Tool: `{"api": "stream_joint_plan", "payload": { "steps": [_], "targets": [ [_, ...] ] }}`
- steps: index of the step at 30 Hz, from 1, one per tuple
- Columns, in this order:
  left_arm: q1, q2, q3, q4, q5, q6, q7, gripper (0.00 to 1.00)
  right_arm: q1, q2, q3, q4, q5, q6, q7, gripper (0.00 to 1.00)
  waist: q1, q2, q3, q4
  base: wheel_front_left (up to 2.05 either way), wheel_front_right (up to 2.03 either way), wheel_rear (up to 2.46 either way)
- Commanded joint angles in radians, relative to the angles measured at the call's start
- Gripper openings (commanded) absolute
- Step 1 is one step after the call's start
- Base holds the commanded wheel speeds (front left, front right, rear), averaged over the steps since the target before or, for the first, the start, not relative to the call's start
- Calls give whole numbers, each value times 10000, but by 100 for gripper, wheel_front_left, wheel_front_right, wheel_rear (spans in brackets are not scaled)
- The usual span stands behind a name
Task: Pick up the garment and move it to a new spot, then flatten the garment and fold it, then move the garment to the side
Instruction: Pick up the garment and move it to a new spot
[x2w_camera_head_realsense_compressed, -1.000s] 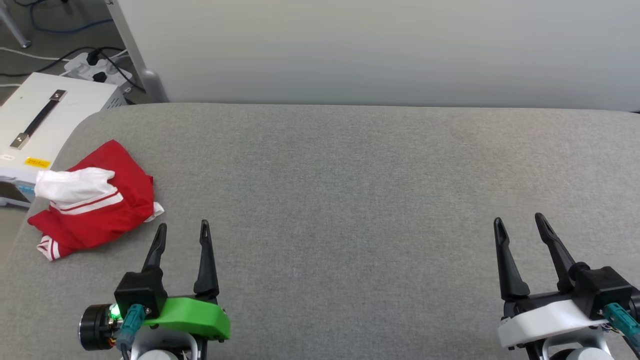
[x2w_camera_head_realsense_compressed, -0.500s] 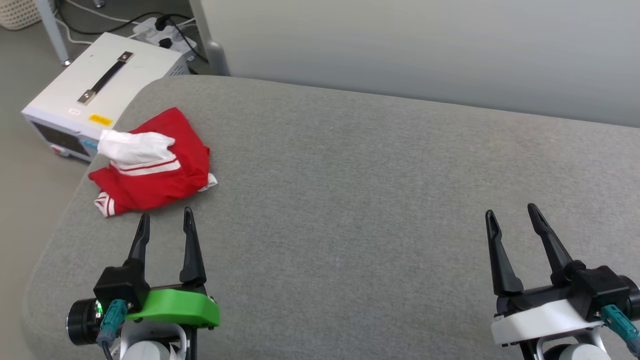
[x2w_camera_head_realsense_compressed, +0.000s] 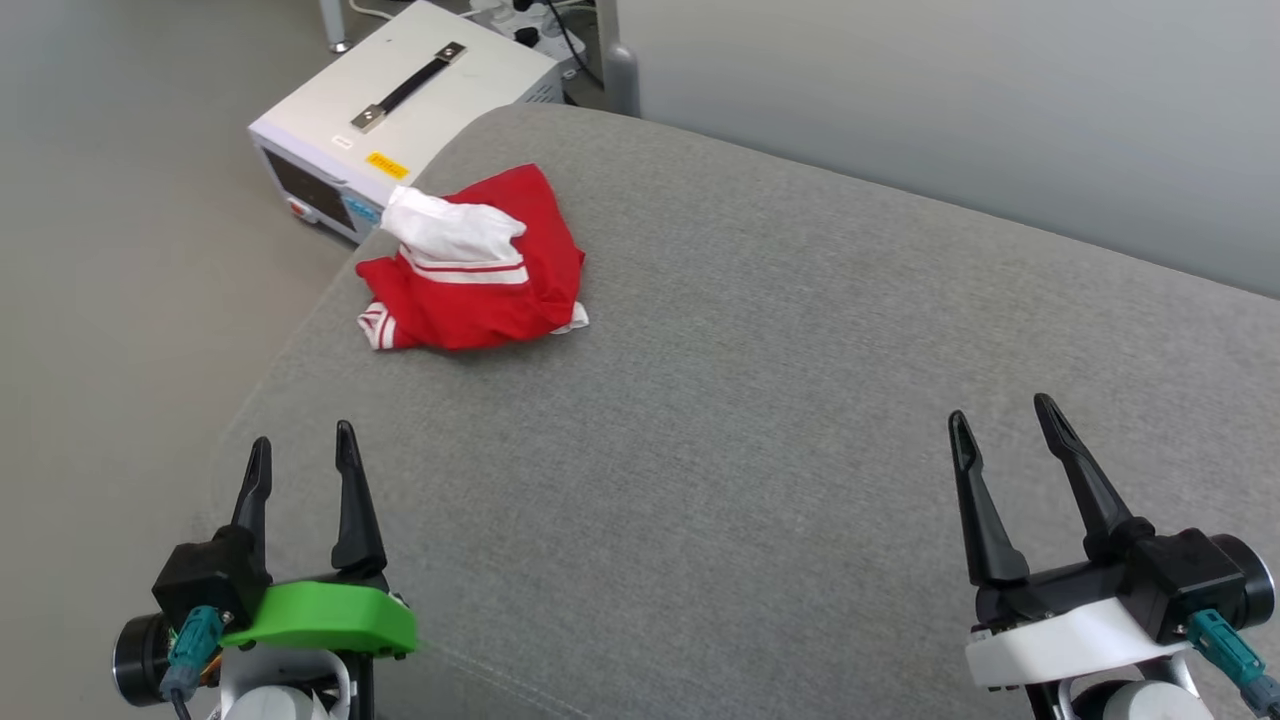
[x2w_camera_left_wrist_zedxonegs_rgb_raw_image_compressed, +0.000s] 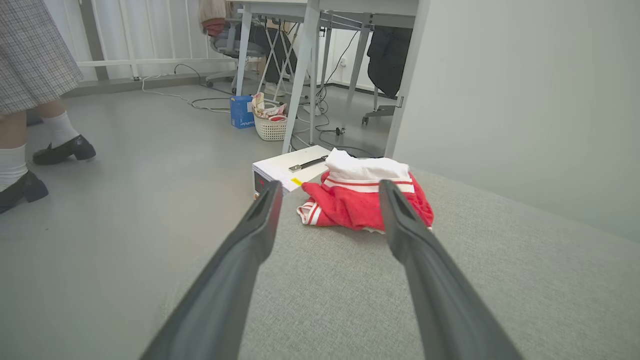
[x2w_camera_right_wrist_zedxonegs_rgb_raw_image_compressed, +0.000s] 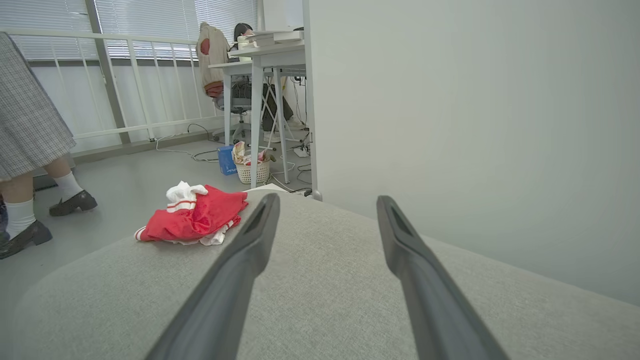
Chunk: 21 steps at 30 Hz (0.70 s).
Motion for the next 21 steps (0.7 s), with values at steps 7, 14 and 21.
{"api": "stream_joint_plan", "payload": {
  "steps": [7,14,21],
  "targets": [
    [-1,-24,181,161,-182,-89,-59,100,-191,-10,6,-101,-129,-7,-91,100,0,0,119,1024,0,0,0],
    [-55,-24,410,290,-353,-237,-59,100,-261,-10,118,-132,-185,-7,-91,100,0,0,201,968,0,0,0],
    [-1375,154,912,651,-366,-995,-59,100,-546,-214,189,-260,-314,-7,-91,100,0,0,688,445,0,0,0]
  ]
}}
